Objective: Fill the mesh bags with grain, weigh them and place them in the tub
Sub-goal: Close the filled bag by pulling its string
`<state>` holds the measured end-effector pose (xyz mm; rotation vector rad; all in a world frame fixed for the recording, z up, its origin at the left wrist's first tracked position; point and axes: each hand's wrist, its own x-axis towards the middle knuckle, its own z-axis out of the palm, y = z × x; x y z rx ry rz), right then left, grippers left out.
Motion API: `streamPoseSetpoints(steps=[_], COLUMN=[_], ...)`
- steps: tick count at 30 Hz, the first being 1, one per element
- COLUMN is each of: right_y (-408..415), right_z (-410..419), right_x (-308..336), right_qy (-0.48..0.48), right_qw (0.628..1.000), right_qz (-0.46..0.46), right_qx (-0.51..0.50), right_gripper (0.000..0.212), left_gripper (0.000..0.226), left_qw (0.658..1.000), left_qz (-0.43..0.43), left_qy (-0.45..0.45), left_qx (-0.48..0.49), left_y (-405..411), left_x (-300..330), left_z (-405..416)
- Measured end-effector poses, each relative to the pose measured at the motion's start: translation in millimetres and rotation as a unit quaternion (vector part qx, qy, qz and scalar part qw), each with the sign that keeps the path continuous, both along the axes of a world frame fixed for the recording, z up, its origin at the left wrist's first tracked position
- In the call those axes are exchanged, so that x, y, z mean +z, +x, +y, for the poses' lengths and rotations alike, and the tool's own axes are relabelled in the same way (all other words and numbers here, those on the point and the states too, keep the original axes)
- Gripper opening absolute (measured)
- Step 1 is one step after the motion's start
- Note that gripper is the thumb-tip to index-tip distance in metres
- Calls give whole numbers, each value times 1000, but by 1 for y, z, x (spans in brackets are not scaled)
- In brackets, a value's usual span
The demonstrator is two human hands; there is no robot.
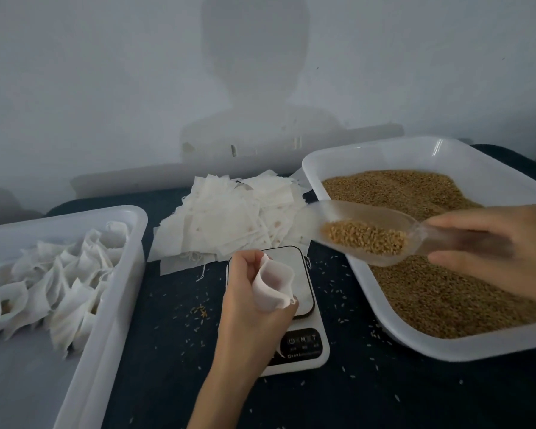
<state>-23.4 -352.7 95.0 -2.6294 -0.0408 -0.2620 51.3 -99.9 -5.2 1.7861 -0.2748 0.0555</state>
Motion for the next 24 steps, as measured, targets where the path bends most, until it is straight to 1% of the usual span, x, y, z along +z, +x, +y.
streamPoseSetpoints(steps=[4,8,10,13,16,24], right_y=[0,8,16,31,44,67], right_z=[-4,0,6,14,23,47], right_x=[14,23,30,35,42,60], right_qy=[-21,-88,-117,-125,-142,-204], right_qw=[996,986,979,973,967,942], right_qz=[62,100,117,129,139,187], right_qx=[65,99,119,146,157,192], right_gripper=[39,42,49,61,51,47], left_gripper=[48,50,49,46,46,47], left_qw=[1000,999,998,997,996,996], left_qz=[13,21,18,17,13,4], left_qy=[12,34,51,70,71,73], left_qx=[-8,-14,-23,-39,-51,-49], left_y=[3,5,7,9,11,15], left_x=[1,3,3,3,2,-4], left_z=[2,2,3,4,6,8])
